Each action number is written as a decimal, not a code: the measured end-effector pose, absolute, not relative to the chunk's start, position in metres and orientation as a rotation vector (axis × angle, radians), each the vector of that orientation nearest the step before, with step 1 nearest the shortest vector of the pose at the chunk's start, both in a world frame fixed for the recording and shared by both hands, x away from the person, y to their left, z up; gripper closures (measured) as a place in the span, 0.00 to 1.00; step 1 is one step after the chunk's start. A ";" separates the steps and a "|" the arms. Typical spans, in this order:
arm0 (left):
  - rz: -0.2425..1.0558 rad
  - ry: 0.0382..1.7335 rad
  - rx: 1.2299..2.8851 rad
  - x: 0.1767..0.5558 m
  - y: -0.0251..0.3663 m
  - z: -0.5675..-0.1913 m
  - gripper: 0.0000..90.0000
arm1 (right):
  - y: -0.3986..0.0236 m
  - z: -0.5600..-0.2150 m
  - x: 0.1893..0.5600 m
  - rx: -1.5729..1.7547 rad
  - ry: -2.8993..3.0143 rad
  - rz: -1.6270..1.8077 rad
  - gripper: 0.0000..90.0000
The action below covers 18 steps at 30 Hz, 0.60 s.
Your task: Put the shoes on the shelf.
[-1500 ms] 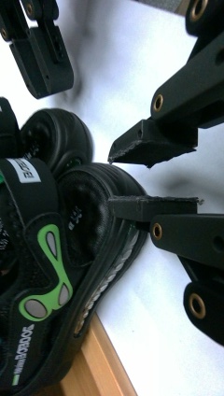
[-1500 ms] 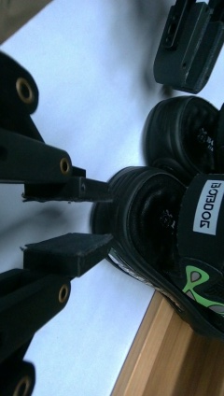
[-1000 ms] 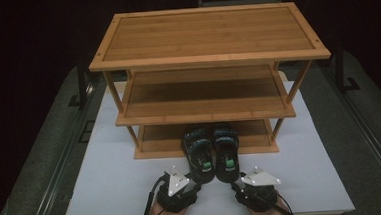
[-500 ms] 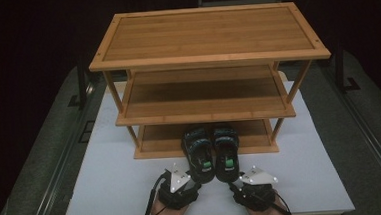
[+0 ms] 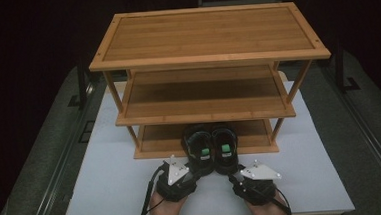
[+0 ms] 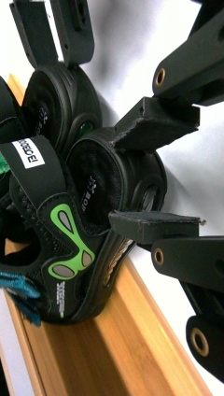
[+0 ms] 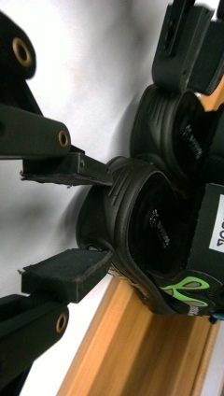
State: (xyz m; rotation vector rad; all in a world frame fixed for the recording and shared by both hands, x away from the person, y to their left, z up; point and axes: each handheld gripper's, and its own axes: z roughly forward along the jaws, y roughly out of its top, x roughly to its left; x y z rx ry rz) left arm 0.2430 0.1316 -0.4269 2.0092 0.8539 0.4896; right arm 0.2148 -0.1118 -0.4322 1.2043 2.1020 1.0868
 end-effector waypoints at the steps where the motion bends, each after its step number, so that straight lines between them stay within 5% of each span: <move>1: 0.492 0.851 2.012 0.244 0.132 -0.426 0.65 | -0.111 -0.431 0.215 1.202 2.095 1.083 0.63; 9: 0.511 0.863 2.042 0.252 0.131 -0.427 0.72 | -0.107 -0.431 0.222 1.216 2.081 1.095 0.78; 18: 0.512 0.884 2.030 0.264 0.132 -0.427 0.76 | -0.103 -0.430 0.234 1.236 2.053 1.101 0.81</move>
